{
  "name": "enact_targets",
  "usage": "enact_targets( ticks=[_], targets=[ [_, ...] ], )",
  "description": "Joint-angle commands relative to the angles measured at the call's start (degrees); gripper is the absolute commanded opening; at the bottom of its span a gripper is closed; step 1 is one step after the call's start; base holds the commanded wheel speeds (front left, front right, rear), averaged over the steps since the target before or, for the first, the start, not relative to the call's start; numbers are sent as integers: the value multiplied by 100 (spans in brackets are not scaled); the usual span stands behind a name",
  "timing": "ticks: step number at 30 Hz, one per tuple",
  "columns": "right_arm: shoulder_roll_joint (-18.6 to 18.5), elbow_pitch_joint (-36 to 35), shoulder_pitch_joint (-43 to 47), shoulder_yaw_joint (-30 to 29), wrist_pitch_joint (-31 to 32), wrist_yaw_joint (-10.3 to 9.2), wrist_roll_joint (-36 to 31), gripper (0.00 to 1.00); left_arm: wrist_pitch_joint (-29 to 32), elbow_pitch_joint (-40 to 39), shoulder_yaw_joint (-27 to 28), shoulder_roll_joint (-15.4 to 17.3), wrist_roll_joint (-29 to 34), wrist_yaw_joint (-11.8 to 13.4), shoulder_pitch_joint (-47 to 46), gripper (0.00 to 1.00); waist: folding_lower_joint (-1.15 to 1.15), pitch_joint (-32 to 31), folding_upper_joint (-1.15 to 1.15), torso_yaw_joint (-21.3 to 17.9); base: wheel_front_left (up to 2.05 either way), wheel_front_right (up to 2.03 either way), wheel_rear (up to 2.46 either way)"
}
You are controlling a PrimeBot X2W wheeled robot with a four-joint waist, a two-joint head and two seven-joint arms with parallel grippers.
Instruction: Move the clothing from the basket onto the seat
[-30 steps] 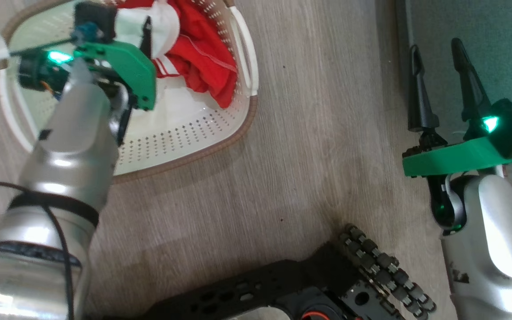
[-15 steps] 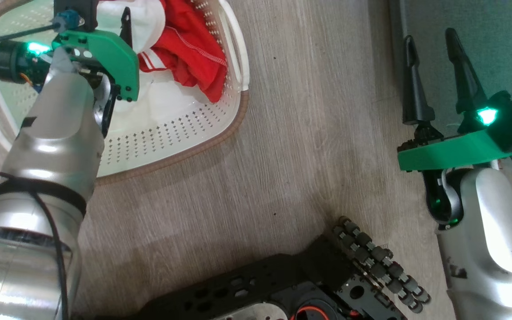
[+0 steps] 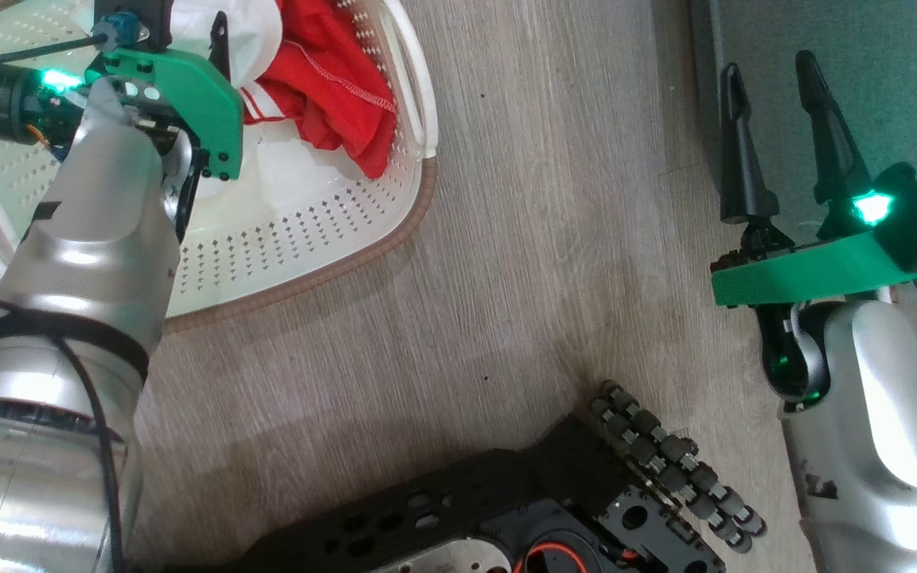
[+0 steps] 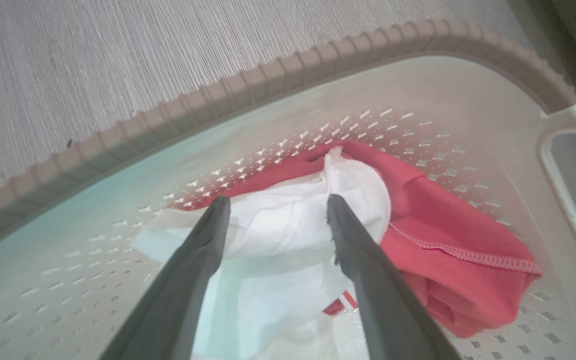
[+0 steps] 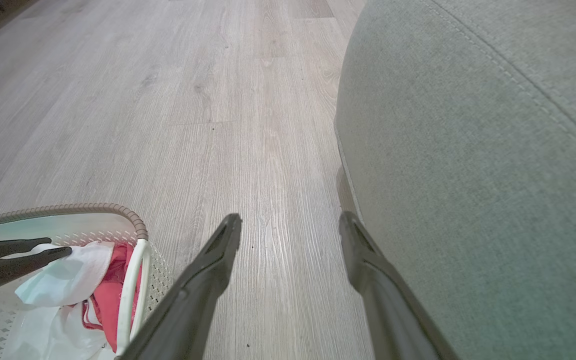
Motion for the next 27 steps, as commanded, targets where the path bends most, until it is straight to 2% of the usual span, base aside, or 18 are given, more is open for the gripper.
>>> enact_targets(
  ticks=[1, 27],
  targets=[
    [-9, -123, 153, 84, -13, -2, 34, 100, -44, -56, 23, 108, 38, -22, -24, 100, 0, -1, 0, 4, 0, 0, 0],
    [-9, -146, 136, 80, -13, -2, -2, 100, 244, 76, -194, 71, -139, -153, 14, 100, 0, 26, 0, 64, 0, 0, 0]
  ],
)
